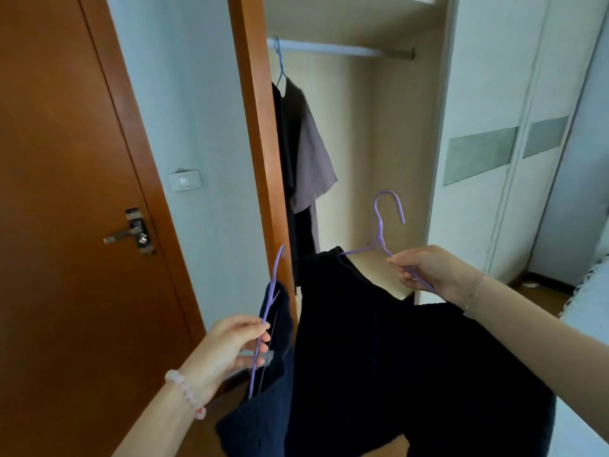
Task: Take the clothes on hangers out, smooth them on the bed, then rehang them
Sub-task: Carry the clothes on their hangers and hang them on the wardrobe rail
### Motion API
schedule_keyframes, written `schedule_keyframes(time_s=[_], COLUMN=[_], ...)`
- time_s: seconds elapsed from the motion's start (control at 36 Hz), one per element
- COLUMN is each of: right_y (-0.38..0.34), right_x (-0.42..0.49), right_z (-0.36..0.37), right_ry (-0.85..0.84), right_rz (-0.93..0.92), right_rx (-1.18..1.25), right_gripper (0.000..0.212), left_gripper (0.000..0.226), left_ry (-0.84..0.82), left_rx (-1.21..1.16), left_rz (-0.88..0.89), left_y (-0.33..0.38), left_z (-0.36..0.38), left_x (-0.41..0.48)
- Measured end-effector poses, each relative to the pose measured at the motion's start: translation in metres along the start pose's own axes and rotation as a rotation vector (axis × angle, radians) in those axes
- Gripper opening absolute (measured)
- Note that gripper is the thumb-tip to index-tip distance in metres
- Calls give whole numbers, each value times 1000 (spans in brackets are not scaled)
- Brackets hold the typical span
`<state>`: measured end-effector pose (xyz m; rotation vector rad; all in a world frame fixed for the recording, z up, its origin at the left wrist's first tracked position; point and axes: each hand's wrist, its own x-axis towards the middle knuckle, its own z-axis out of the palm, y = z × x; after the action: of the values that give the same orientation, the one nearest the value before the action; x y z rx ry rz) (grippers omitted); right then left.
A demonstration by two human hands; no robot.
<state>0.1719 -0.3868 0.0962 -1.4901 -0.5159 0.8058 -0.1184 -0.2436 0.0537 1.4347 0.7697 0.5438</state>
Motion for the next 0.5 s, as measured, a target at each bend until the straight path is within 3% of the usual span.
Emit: schedule_keyframes(time_s=[0.14,0.31,0.36,0.5], right_y=[11,-18,-33,-61], right_x=[57,104,113,131], right_z=[-15,-25,-31,-54], right_ry=[199,374,410,472], right_rz=[38,53,37,-92], right_rx=[51,62,57,48], right_gripper=[21,14,6,11], left_gripper=[10,13,11,12], left_ry=[-145,-300,-345,-442], left_rx=[-20,-47,-104,-284], left_rz=[-10,10,22,25], left_y=[-4,23,37,67], left_z=[27,56,69,108], left_x=[93,199,227,274])
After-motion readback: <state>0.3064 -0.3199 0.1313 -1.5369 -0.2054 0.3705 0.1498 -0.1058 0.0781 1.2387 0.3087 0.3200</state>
